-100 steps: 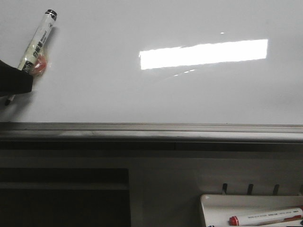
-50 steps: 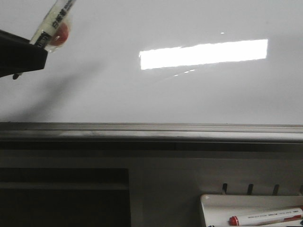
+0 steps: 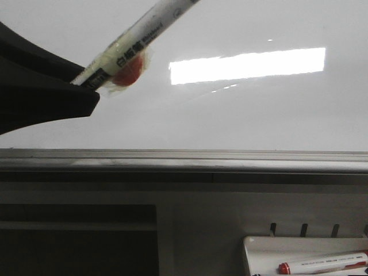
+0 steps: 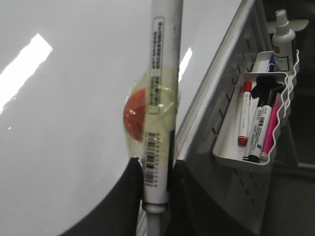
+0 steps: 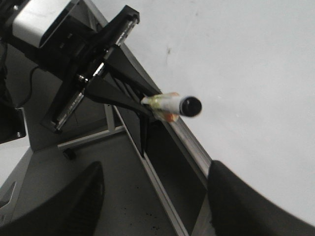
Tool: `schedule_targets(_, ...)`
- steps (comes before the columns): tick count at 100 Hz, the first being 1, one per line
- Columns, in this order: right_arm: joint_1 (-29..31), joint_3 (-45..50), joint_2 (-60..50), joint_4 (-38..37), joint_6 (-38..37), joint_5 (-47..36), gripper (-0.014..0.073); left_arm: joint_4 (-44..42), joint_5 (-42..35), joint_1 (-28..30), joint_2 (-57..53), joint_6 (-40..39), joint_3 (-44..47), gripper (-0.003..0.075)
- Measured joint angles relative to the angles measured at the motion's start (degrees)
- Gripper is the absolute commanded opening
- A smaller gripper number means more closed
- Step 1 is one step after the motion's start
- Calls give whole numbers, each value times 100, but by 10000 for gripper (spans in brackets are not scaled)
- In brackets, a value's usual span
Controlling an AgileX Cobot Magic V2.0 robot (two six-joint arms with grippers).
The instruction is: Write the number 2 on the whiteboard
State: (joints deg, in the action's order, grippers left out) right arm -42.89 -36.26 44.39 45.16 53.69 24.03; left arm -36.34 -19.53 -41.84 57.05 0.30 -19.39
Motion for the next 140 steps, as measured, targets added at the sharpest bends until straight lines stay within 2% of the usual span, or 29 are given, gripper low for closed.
schedule_targets(25, -201, -419, 1055, -36, 24, -402, 419, -407, 24, -12, -2, 0, 0, -20)
schedule_targets(64, -467, -992, 1847, -36, 24, -282, 413, -668, -219, -12, -2, 0, 0, -20)
schedule_targets(69, -482, -1004, 1906, -36, 24, -252, 378, -680, -219, -12, -2, 0, 0, -20)
schedule_targets(76, -490, -1004, 1980, -36, 24, -197, 274, -707, -234, -12, -2, 0, 0, -20)
schedule_targets(90, -490, -1004, 2070, -36, 24, -153, -83, -732, -246, -12, -2, 10, 0, -20)
schedule_targets(106, -490, -1008, 2075, -36, 37, -119, -71, -794, -233, -12, -2, 24, 0, -15)
schedule_targets(110, -490, -1008, 2075, -36, 37, -119, -71, -794, -233, -12, -13, 24, 0, 4)
schedule_targets(117, -490, -1020, 2075, -36, 37, -115, -71, -802, -214, -12, -25, 24, 0, 92)
schedule_targets(118, -490, -1018, 2075, -36, 37, -105, -71, -802, -211, -12, -45, 24, 0, 130)
schedule_targets(119, -490, -1018, 2075, -36, 37, -105, -71, -802, -211, -12, -53, 24, 0, 130)
schedule_targets(124, -490, -1018, 2075, -36, 37, -105, -71, -773, -131, -12, -126, 24, 0, 233)
schedule_targets(130, -490, -1022, 2075, -36, 37, -153, -71, -660, -33, -12, -279, 24, 0, 382)
schedule_targets(135, -490, -1022, 2075, -36, 37, -193, -71, -576, 105, -12, -454, 24, 0, 452)
schedule_targets(140, -490, -1022, 2075, -36, 37, -290, -71, -489, 271, -12, -661, 24, 0, 482)
